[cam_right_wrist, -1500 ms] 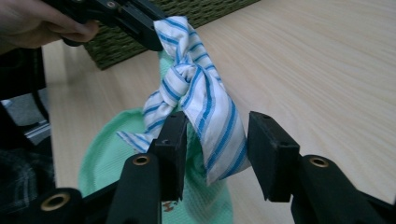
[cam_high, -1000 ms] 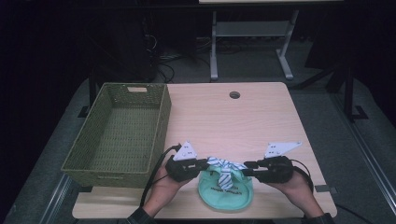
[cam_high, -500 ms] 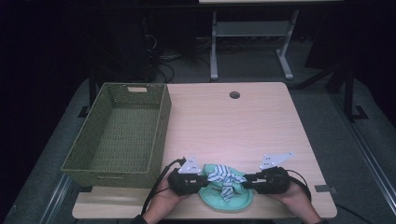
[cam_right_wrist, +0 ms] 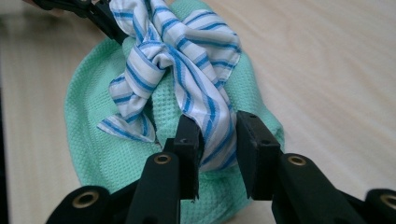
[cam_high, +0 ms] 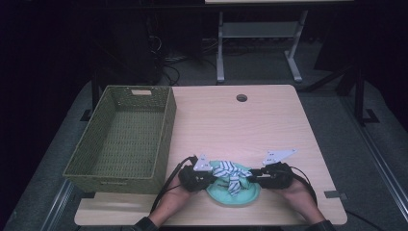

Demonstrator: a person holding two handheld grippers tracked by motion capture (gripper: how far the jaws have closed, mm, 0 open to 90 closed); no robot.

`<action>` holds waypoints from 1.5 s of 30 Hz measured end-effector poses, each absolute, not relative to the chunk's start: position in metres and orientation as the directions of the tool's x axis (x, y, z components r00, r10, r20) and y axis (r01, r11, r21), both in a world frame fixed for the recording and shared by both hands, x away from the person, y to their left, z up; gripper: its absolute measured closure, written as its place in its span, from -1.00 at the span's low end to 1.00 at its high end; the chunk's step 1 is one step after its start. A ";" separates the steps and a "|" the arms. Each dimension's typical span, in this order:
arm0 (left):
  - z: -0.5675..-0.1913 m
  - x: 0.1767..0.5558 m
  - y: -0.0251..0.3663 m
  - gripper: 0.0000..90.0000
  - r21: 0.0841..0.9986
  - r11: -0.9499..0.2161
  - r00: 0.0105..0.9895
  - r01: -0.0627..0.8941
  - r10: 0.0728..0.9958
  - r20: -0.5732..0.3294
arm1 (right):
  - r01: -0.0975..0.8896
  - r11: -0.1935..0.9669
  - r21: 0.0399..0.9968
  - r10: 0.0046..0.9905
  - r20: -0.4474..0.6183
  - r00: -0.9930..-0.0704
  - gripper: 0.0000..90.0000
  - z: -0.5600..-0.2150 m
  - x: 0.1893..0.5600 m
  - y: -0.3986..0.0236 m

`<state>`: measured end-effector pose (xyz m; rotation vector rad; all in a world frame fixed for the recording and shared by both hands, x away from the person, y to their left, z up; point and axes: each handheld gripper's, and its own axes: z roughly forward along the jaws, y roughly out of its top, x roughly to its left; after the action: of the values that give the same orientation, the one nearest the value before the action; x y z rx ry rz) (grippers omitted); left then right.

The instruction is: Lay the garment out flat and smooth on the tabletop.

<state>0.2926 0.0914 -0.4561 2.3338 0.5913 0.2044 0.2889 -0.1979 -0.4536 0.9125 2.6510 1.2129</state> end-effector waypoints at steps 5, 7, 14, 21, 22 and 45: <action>-0.455 0.308 0.094 0.78 0.683 -0.626 0.869 0.376 0.495 -0.025 | 0.481 0.491 0.726 0.577 0.142 -0.804 0.55 -0.452 0.305 -0.198; -0.451 0.309 0.097 0.73 0.688 -0.616 0.868 0.384 0.496 -0.040 | 0.493 0.491 0.718 0.579 0.154 -0.800 0.50 -0.452 0.308 -0.198; -0.420 0.295 0.110 0.26 0.744 -0.548 0.878 0.382 0.467 -0.107 | 0.458 0.444 0.770 0.544 0.175 -0.821 0.25 -0.428 0.291 -0.208; -0.395 0.299 0.114 0.17 0.780 -0.515 0.884 0.355 0.456 -0.101 | 0.416 0.404 0.815 0.518 0.171 -0.838 0.25 -0.401 0.285 -0.217; -0.394 0.302 0.113 0.17 0.784 -0.506 0.881 0.359 0.462 -0.105 | 0.415 0.403 0.816 0.520 0.170 -0.837 0.27 -0.400 0.286 -0.217; -0.421 0.328 0.099 0.84 0.731 -0.548 0.883 0.407 0.440 -0.161 | 0.497 0.453 0.740 0.463 0.281 -0.840 0.81 -0.431 0.320 -0.198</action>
<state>0.3281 0.0991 -0.4214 2.2152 0.6063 0.0513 0.3204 -0.1981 -0.4308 0.8962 2.7098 1.4016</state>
